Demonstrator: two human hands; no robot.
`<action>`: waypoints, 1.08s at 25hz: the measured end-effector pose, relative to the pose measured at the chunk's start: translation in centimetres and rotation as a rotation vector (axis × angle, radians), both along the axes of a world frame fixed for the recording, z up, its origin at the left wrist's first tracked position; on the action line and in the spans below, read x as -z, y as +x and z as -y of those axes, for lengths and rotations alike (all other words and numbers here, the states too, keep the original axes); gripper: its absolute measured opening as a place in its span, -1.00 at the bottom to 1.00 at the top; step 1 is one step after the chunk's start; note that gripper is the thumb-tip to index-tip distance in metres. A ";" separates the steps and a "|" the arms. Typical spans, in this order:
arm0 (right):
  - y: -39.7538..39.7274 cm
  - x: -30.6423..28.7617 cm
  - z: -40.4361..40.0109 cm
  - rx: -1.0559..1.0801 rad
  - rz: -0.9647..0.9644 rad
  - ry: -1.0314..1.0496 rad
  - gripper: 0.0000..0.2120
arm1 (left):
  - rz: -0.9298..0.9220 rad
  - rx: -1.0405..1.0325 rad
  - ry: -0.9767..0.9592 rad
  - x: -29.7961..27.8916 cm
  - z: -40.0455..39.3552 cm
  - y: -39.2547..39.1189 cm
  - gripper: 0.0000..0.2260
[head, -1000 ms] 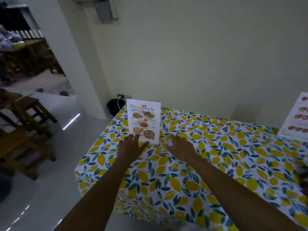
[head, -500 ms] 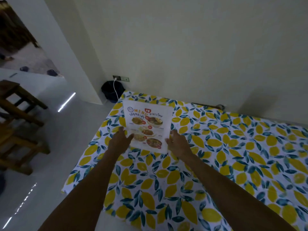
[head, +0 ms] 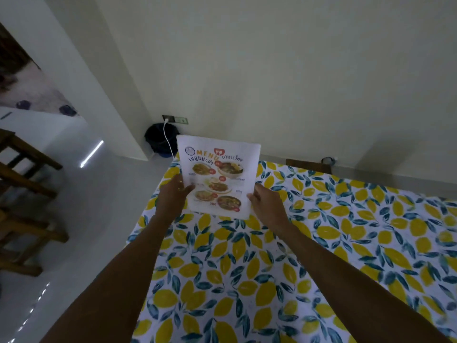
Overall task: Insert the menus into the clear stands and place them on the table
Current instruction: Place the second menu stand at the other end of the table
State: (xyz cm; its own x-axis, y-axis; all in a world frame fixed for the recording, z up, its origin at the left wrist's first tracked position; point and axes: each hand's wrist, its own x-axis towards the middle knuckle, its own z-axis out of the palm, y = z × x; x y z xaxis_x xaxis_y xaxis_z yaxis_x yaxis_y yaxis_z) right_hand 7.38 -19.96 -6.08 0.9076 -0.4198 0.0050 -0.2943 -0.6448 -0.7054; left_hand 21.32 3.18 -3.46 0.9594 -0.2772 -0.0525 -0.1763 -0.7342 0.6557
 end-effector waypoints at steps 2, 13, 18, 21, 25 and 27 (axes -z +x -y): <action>2.3 -1.4 0.5 -0.001 0.024 -0.026 -0.76 | 0.046 0.015 0.014 -1.3 0.1 2.6 -0.68; 15.7 -1.0 0.6 0.188 0.078 -0.124 -0.83 | 0.082 0.240 -0.028 0.0 1.0 18.4 -0.87; 20.9 2.6 -0.6 0.296 0.037 -0.106 -0.80 | 0.069 0.310 -0.030 2.8 0.9 23.9 -0.80; 23.3 3.9 -1.5 0.296 0.037 -0.100 -0.78 | 0.063 0.322 -0.066 3.8 0.1 26.9 -0.79; 24.8 4.7 -1.9 0.334 0.014 -0.074 -0.78 | 0.065 0.354 -0.043 4.4 -0.4 28.4 -0.79; 25.1 4.9 -2.0 0.352 -0.001 -0.078 -0.78 | 0.048 0.364 -0.047 4.6 -0.5 28.9 -0.79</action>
State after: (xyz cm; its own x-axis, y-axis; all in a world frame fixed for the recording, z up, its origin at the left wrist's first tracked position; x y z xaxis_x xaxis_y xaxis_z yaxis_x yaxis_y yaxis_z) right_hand 32.44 -18.00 -11.00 0.7077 -0.7048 0.0483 -0.5084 -0.5556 -0.6580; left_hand 50.20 3.63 -8.08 0.7987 -0.6017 0.0111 -0.4518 -0.5873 0.6716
